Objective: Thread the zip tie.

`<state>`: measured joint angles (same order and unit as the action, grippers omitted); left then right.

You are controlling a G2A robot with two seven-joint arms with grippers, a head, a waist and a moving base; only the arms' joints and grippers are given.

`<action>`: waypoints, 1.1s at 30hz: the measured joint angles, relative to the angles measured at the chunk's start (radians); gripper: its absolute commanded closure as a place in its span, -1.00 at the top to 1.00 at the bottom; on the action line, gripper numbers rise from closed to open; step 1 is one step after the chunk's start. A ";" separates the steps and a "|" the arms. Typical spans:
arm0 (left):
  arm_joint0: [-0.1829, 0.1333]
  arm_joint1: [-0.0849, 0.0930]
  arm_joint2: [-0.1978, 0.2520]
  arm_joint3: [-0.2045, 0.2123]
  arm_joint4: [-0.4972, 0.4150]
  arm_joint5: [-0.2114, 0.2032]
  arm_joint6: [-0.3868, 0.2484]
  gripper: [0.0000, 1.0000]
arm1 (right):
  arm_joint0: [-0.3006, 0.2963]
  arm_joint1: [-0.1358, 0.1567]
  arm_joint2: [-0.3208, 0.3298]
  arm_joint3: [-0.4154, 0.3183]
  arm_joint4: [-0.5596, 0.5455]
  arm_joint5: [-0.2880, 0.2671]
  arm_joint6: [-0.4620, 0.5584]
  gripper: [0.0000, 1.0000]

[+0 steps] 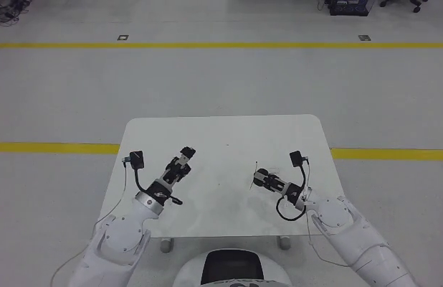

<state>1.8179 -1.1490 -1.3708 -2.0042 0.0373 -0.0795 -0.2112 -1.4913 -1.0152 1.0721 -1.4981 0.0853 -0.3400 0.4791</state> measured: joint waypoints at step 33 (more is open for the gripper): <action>-0.152 -0.010 0.354 0.117 0.638 -0.036 0.007 1.00 | 0.023 -0.035 0.002 0.080 0.265 0.000 0.085 -1.00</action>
<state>1.6657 -1.1591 -1.0169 -1.8873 0.6749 -0.1151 -0.2044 -1.4685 -1.0503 1.0739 -1.4177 0.3499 -0.3400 0.5642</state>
